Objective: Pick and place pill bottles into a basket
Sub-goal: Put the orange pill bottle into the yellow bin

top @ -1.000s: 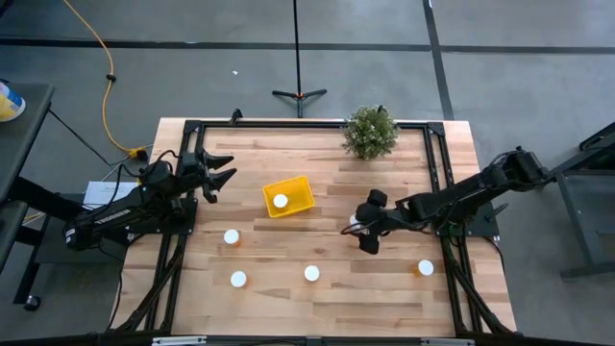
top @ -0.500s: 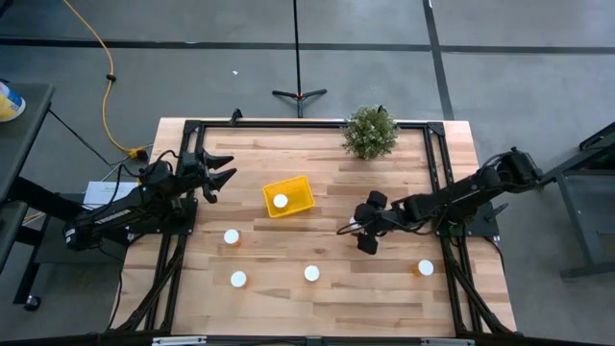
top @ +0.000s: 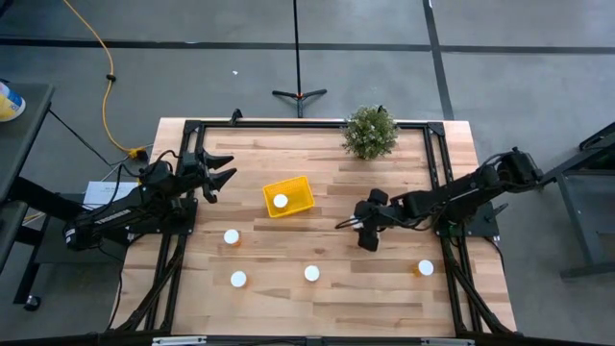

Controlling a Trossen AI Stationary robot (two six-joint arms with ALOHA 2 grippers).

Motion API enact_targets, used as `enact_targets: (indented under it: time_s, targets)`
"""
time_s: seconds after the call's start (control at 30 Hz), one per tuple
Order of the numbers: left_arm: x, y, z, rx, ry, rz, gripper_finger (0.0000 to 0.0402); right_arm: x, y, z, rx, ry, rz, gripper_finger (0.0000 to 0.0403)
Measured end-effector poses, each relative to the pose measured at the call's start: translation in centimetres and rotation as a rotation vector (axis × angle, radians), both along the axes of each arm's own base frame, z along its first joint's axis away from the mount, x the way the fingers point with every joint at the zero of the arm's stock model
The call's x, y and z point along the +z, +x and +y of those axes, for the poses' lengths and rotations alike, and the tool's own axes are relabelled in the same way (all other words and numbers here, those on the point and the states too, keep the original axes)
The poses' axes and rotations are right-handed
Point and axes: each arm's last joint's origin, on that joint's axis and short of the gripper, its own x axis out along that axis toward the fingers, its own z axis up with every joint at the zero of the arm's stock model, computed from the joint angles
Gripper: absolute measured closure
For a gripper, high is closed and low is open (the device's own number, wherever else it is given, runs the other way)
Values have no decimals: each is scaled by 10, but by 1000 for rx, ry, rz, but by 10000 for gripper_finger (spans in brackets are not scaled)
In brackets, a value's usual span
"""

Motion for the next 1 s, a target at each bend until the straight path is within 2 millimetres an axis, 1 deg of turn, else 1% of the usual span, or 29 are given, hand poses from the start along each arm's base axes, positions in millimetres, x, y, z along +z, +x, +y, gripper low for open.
enact_targets:
  time_s: [0.4,0.63,0.73,1.0]
  targets:
    - [0,0,0,3,0,0,143,2,4,-1,4,-5,-41,198]
    - [0,0,0,3,0,-1,143,8,11,-4,42,-29,-110,195]
    - [0,0,0,3,1,-4,143,19,20,-11,50,-59,-145,195]
    - [0,0,0,7,1,-5,143,61,48,-40,75,-141,-331,195]
